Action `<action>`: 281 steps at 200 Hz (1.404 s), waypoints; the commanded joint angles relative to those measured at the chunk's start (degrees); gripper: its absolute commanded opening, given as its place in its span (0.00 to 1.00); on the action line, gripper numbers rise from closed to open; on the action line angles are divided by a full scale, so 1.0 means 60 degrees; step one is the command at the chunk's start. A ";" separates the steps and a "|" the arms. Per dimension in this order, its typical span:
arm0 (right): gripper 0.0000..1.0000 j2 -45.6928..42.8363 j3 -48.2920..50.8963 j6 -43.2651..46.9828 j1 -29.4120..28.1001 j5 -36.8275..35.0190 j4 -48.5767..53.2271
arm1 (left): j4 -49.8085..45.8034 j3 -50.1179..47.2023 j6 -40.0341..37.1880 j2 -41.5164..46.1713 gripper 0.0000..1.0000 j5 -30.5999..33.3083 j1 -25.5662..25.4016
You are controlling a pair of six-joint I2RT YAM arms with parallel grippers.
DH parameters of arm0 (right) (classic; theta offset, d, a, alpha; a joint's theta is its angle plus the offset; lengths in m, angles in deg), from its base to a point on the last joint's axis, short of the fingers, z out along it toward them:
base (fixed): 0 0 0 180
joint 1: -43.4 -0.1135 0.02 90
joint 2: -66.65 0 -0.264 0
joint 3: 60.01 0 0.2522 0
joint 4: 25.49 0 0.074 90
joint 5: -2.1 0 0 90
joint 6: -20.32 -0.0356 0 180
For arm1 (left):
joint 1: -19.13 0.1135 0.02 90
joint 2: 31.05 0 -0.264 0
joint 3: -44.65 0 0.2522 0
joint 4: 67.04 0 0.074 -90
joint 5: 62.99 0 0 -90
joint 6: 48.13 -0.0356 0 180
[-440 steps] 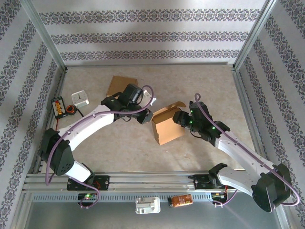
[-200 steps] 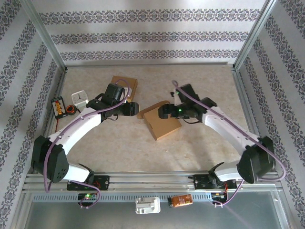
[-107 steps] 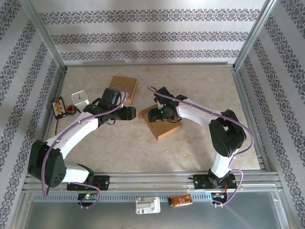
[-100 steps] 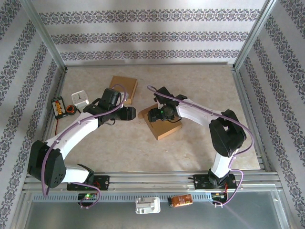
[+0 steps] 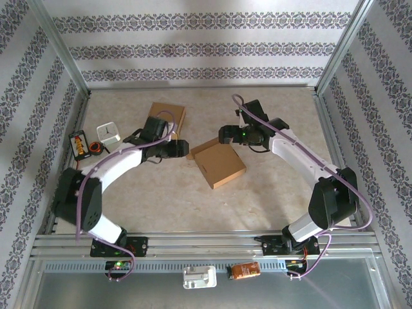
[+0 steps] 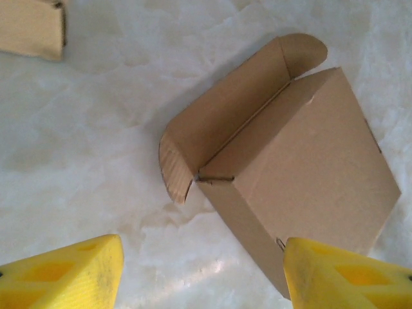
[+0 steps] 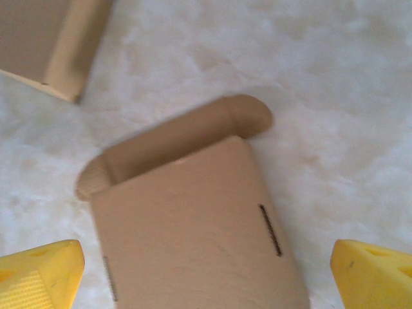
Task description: Fold the paper box
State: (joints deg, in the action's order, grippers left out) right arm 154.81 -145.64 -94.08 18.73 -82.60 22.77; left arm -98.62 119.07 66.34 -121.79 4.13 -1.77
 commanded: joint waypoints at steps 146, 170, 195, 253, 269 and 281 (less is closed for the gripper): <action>0.77 -0.1442 0.4003 -0.5119 -0.1112 -0.0186 -0.2674 | -0.3482 0.4936 -0.2430 -0.5407 0.46 -0.1492 0.0066; 0.76 -0.1147 0.3850 -0.5105 -0.1316 -0.0362 -0.2561 | -0.3577 0.4935 -0.2400 -0.5448 0.43 -0.1705 0.0065; 0.76 -0.1020 0.3923 -0.5056 -0.1426 -0.0650 -0.2469 | -0.3461 0.4787 -0.2383 -0.5490 0.38 -0.2033 0.0062; 0.75 -0.0403 0.4015 -0.5033 -0.1556 -0.0760 -0.2535 | -0.2984 0.4545 -0.2077 -0.5315 0.15 -0.2549 0.0063; 0.75 -0.0268 0.3956 -0.5037 -0.1594 -0.0770 -0.2528 | -0.2982 0.4636 -0.2261 -0.5136 0.10 -0.2634 0.0070; 0.75 -0.0208 0.3883 -0.5022 -0.1640 -0.0816 -0.2528 | -0.2835 0.4626 -0.2380 -0.4884 0.05 -0.2778 0.0070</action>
State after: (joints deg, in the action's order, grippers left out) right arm 150.14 -122.39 -124.42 9.99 -87.28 7.80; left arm -116.50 147.13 53.31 -153.77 -8.94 -0.86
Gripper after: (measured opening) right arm 0.752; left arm 0.092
